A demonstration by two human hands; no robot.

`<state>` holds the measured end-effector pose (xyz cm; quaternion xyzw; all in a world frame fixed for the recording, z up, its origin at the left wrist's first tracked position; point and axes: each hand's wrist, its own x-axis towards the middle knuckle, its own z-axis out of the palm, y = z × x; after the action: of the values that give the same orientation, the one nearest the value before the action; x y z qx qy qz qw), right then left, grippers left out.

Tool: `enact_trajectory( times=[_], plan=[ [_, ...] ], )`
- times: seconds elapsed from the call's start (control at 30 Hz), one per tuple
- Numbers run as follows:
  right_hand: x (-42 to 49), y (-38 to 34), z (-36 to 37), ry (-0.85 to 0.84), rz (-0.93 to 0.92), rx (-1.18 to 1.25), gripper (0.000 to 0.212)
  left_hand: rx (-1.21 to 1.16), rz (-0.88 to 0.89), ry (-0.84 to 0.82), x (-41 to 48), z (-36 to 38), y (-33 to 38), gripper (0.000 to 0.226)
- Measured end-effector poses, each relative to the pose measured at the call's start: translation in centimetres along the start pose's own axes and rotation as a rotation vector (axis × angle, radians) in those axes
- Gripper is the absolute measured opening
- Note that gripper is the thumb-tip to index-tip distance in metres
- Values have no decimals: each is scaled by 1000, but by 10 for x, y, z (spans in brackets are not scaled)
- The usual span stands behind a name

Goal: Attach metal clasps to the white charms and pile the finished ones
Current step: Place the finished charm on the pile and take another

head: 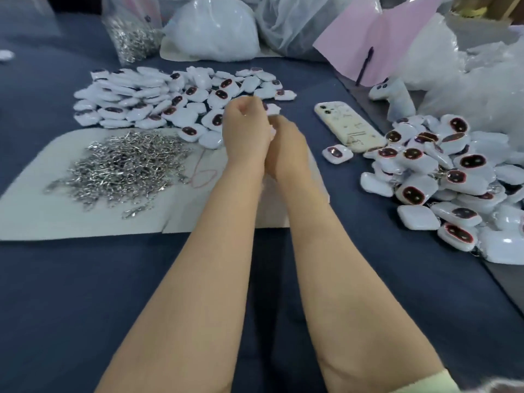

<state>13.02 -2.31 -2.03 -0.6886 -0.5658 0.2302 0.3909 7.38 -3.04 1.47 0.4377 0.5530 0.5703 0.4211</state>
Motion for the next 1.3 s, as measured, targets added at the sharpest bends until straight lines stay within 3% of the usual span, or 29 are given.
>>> enact_trajectory(
  times=[0.07, 0.13, 0.2, 0.27, 0.43, 0.53, 0.6, 0.7, 0.77, 0.83, 0.9, 1.13, 1.3],
  plan=[
    [1, 0, 28, -92, 9, -226, 38, -16, -36, 83, 9, -31, -8, 34],
    [-2, 6, 38, 1, -36, -419, 36, -50, -92, 106, 13, -46, -14, 29],
    [-5, 5, 43, 92, -77, -415, 35, -77, -88, 131, 16, -60, -21, 20],
    [-7, 1, 45, 148, -90, -310, 30, -49, -79, 118, 18, -66, -27, 19],
    [-11, -12, 45, 193, -108, 295, 27, 82, -102, -75, 17, -64, -36, 33],
    [-12, -18, 47, 153, -112, 408, 32, 96, -79, -123, 18, -63, -35, 36],
    [-13, -20, 50, 99, -97, 418, 32, 67, -33, -62, 21, -65, -34, 25],
    [-16, -22, 54, 0, -152, 244, 21, -234, -37, 121, 25, -74, -31, 15],
    [-20, -24, 59, -134, -275, -33, 30, -537, -71, 225, 30, -83, -28, 14],
    [-23, -27, 68, -286, -435, -400, 35, -688, -87, 316, 34, -92, -27, 18],
    [-28, -29, 74, -349, -461, -544, 38, -760, -70, 360, 37, -98, -27, 9],
    [-29, -27, 75, -139, -378, -456, 16, -694, -112, 293, 30, -88, -29, 17],
    [-26, -24, 67, -95, -248, -72, 16, -624, -101, 231, 28, -81, -32, 17]
  ],
)
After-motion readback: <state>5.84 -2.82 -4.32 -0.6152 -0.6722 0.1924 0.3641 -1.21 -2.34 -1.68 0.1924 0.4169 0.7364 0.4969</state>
